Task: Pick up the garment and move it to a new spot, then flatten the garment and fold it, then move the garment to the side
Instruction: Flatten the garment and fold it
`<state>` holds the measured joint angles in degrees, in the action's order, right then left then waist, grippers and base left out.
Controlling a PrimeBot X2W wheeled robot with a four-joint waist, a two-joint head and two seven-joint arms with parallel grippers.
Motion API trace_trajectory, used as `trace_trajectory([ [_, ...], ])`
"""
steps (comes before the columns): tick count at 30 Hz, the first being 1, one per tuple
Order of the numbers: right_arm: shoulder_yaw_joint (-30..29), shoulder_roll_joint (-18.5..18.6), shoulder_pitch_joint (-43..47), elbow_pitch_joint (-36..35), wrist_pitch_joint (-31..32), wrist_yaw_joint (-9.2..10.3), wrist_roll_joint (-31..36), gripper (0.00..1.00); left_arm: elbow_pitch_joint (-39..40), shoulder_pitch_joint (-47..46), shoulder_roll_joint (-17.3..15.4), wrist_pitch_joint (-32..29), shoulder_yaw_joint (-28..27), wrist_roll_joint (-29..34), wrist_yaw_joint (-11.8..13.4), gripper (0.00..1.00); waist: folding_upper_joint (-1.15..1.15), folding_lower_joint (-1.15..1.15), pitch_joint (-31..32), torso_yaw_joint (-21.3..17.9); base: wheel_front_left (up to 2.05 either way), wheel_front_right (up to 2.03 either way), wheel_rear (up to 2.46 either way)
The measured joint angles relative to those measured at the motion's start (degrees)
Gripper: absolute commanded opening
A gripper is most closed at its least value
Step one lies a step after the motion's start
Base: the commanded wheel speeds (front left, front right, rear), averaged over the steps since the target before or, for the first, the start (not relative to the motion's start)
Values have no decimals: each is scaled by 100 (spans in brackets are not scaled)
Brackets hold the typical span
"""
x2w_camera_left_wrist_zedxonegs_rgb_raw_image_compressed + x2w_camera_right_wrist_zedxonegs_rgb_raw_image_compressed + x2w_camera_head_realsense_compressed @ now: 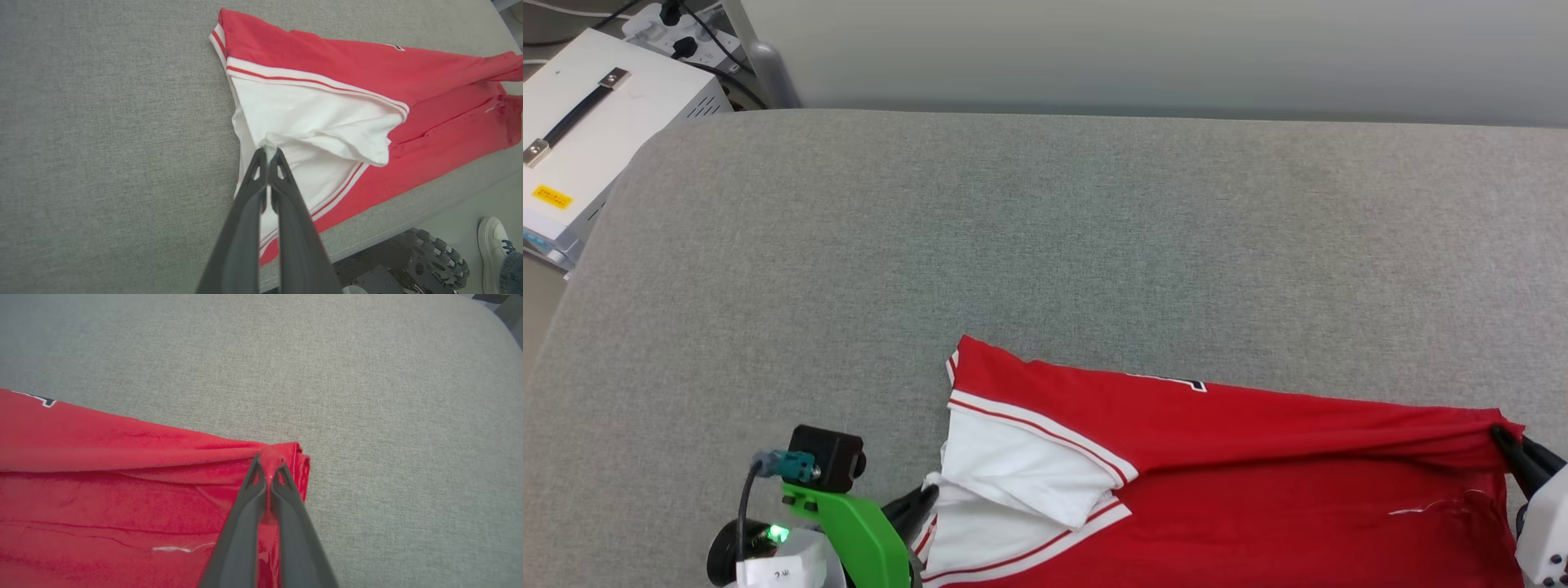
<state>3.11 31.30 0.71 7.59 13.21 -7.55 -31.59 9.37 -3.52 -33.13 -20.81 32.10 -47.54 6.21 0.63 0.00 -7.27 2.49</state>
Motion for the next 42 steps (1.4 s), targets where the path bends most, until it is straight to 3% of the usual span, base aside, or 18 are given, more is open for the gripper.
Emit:
trace_trajectory([
  [13, 834, 637, 185, 337, -12, 0, -105, 0, -669, 114, 78, -143, 411, -33, -204, 0, 0, 0, -5, -24, 0, 0, 0],
  [14, 883, 653, 187, 375, 10, 0, -132, 42, -704, 114, 94, -144, 441, -33, -222, 0, 0, 0, -2, -23, 0, 0, 0],
  [15, 940, 670, 194, 400, 13, 0, -153, 100, -738, 114, 108, -144, 467, -27, -240, 67, 0, 0, 5, -23, 0, 0, 0],
  [16, 979, 684, 194, 415, 5, 0, -174, 100, -780, 114, 118, -141, 475, -16, -243, 100, 0, 0, 14, -23, 0, 0, 0],
  [22, 1009, 704, 199, 353, -10, 0, -476, 100, -979, 114, 185, 22, 470, 13, -245, 100, 0, 0, 139, -30, 0, 0, 0],
  [28, 683, 666, 302, -186, 209, 1, -875, 100, -892, 115, 274, 374, 315, 11, -235, 100, 0, 0, 384, -43, 0, 0, 0],
  [36, -275, 153, 393, -960, 907, 1, -849, 100, -495, 99, 388, 1337, -202, 211, 16, 100, 0, 0, 645, -60, 0, 0, 0],
  [42, -878, -528, 420, -1174, 1523, 2, -327, 100, -591, -114, 561, 2696, -612, 731, 133, 100, 0, 0, 633, -20, 0, 0, 0],
])
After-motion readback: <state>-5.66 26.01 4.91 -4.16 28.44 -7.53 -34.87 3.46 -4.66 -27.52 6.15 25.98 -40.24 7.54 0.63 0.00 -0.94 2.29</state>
